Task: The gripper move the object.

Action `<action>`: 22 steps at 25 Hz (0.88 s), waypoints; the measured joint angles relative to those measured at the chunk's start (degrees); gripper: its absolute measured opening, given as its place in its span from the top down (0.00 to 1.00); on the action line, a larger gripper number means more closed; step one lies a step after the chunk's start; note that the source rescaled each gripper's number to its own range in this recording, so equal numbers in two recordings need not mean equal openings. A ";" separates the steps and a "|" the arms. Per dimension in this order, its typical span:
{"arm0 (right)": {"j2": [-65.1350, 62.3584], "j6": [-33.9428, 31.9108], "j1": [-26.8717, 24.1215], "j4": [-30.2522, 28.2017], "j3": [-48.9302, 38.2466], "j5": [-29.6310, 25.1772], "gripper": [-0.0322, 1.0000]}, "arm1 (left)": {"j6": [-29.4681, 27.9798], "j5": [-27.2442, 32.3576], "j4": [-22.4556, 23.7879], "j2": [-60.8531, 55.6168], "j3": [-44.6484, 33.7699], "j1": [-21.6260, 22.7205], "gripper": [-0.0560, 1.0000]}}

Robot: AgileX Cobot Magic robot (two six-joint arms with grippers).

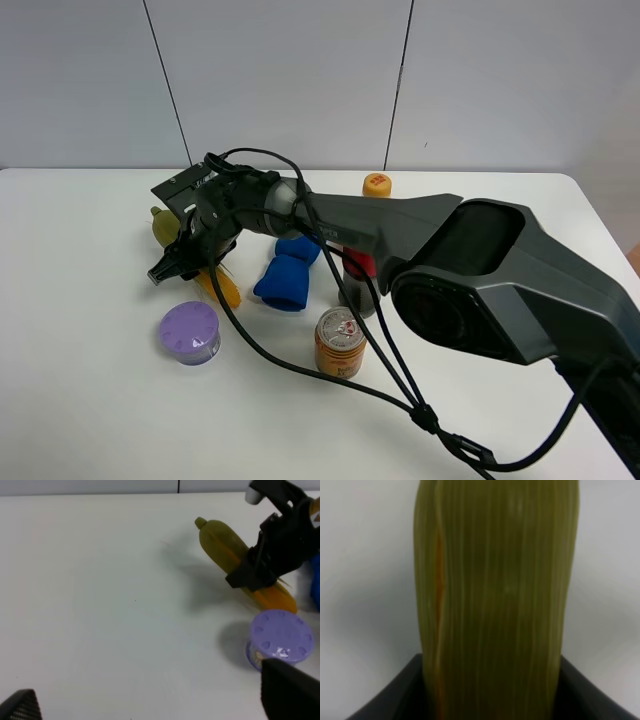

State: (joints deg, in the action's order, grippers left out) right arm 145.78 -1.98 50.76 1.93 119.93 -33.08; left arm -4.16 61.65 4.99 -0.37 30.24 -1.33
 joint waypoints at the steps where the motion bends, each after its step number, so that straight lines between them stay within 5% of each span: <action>1: 0.00 0.05 0.00 -0.05 0.00 0.02 0.92 | 0.00 0.00 0.00 0.00 0.00 0.00 0.00; 3: 0.00 0.12 0.00 -0.01 0.00 0.06 0.87 | 0.00 0.00 0.00 0.00 0.00 0.00 0.00; 6: -0.41 -0.21 0.00 0.06 0.00 -0.56 0.44 | 0.00 0.00 0.00 0.00 0.00 0.00 0.00; 8: -1.76 -0.21 0.00 0.01 0.00 -1.04 0.26 | 0.00 0.00 0.00 0.00 0.00 0.00 0.00; 17: -25.33 -0.26 0.00 -2.35 0.00 -4.94 0.17 | 0.00 0.00 -0.05 0.00 0.00 0.00 0.00; 22: -43.72 -2.92 0.00 -13.56 0.07 -8.77 0.17 | 0.00 0.00 -0.05 0.00 0.00 0.00 0.00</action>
State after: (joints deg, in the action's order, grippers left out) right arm 102.06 -4.90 50.76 -11.63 120.00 -41.85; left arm -4.16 61.65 4.94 -0.37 30.24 -1.33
